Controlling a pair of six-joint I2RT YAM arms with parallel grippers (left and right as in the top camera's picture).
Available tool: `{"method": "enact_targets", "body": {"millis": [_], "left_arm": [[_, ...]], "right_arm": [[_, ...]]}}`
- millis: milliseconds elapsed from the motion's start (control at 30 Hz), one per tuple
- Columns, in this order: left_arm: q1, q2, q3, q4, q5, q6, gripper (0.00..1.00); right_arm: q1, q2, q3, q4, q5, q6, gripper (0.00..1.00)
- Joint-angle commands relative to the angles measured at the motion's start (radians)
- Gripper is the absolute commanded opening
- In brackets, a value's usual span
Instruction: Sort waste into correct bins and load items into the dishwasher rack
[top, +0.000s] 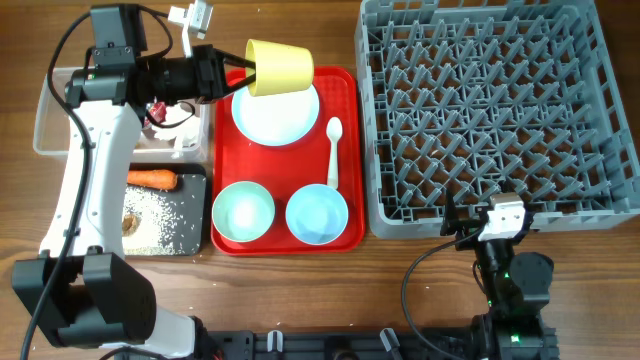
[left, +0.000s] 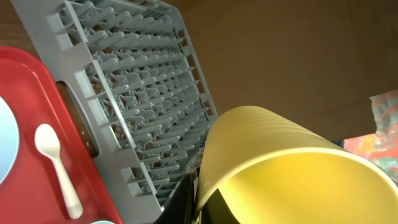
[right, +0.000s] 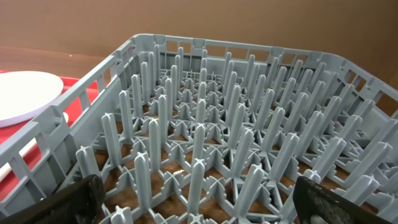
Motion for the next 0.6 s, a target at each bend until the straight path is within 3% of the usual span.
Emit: {"method": "enact_targets", "body": {"millis": [0,100,167,233,333,567], "left_arm": [[0.006,-0.013,0.013,0.004,0.044,-0.006,0.04],[0.006,-0.013,0.013,0.009,0.055,-0.006,0.04],[0.006,-0.013,0.013,0.019,0.054,-0.006,0.04],[0.006,-0.013,0.013,0.02,0.05,-0.005,0.04],[0.006,-0.013,0.013,0.033,0.047,-0.005,0.04],[0.006,-0.013,0.013,0.057,0.043,-0.005,0.04]], "right_arm": [[-0.003,0.0,-0.001,0.007,-0.037,-0.008,1.0],[-0.003,0.0,-0.001,0.047,-0.185,0.006,1.0],[-0.003,0.0,0.005,0.111,-0.245,0.205,1.0],[-0.003,0.004,0.044,0.111,-0.281,0.305,1.0],[-0.003,0.051,0.147,0.111,-0.404,0.306,1.0],[-0.003,0.507,0.572,0.112,-0.802,0.351,1.0]]}}
